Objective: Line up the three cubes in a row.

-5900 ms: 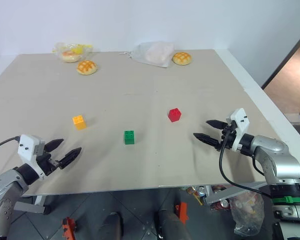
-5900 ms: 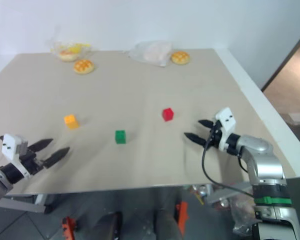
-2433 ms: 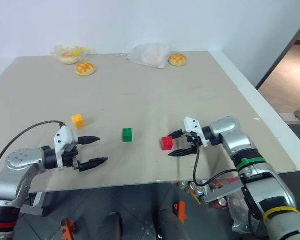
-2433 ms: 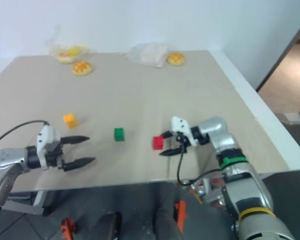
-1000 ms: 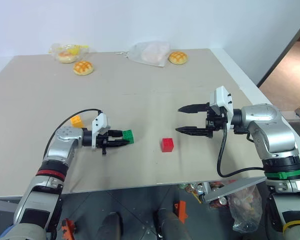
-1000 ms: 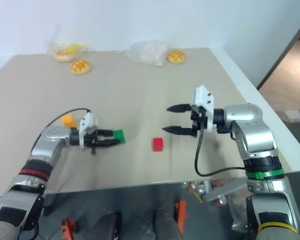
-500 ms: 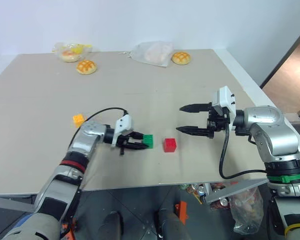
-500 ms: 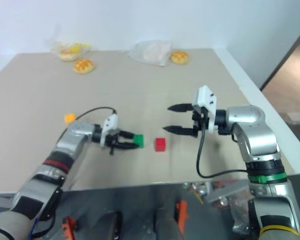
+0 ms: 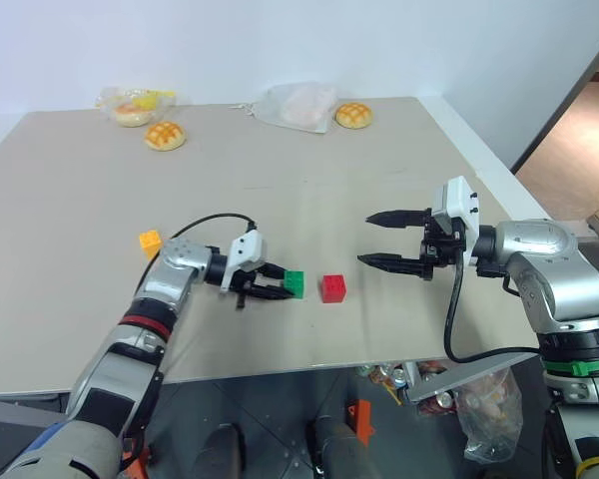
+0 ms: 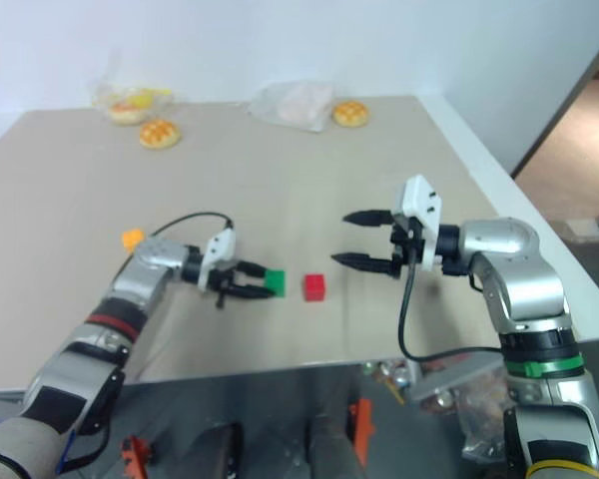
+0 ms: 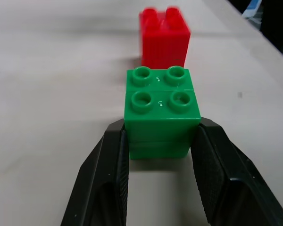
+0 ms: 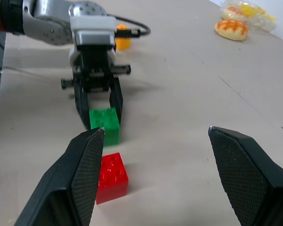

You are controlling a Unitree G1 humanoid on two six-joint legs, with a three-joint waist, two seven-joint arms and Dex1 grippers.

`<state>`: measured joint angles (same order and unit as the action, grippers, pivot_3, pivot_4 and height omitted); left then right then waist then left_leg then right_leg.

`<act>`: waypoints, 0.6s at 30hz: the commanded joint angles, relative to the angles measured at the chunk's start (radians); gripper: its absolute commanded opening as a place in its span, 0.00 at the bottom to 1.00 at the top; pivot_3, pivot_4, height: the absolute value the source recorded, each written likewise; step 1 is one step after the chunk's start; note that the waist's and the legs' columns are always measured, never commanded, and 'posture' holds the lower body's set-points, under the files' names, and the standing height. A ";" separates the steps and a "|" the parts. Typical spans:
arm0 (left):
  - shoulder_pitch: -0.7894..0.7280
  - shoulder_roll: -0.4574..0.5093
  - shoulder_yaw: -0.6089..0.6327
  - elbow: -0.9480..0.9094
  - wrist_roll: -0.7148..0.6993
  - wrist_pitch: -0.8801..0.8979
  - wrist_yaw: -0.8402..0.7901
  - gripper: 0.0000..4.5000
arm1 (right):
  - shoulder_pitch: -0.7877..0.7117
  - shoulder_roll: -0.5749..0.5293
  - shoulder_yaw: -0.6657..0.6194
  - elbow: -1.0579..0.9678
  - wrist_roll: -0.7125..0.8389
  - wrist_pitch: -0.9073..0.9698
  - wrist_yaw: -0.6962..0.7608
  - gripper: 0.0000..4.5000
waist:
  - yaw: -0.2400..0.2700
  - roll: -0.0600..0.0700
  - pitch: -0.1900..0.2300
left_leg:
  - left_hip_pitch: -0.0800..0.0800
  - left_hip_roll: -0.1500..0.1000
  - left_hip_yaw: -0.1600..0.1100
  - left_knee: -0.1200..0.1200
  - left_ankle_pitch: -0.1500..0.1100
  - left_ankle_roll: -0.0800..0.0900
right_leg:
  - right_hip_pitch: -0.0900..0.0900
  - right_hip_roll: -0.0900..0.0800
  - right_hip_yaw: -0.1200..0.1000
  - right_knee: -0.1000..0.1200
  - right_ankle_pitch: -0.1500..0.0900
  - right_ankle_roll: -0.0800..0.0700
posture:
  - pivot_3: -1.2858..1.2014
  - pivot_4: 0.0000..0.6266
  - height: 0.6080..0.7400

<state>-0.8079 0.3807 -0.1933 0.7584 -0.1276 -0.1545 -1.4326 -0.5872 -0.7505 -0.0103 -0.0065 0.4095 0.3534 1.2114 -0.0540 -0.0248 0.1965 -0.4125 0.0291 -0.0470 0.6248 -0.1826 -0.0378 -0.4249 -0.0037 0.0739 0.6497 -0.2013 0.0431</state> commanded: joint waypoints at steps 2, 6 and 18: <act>0.046 0.047 0.031 -0.070 -0.025 0.037 -0.004 0.29 | -0.024 -0.007 -0.024 -0.013 0.011 -0.010 -0.005 0.81 | 0.000 0.000 0.000 | 0.000 0.000 0.000 0.000 0.000 0.000 | 0.000 0.000 0.000 0.000 0.000 0.000 | 0.52 0.24 1.00; 0.071 0.048 0.039 -0.115 -0.047 0.078 0.018 0.29 | -0.036 0.000 -0.017 0.002 0.007 -0.016 -0.002 0.81 | 0.001 0.000 0.000 | 0.000 0.000 0.000 0.001 0.000 0.000 | 0.000 0.000 0.000 0.000 0.000 0.000 | 0.52 0.24 1.00; 0.137 0.037 0.020 -0.252 -0.056 0.142 0.028 0.29 | -0.060 0.026 0.005 0.032 -0.001 -0.032 0.007 0.81 | 0.004 0.000 0.000 | 0.000 0.000 0.000 0.001 0.000 0.000 | 0.000 0.000 0.000 0.000 0.000 0.000 | 0.52 0.24 1.00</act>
<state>-0.6785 0.4136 -0.1655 0.5485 -0.1752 -0.0195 -1.4007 -0.6262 -0.7237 0.0030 0.0344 0.4063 0.3371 1.2155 -0.0504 -0.0248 0.1964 -0.4129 0.0288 -0.0467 0.6253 -0.1826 -0.0378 -0.4247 -0.0041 0.0741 0.6496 -0.2013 0.0432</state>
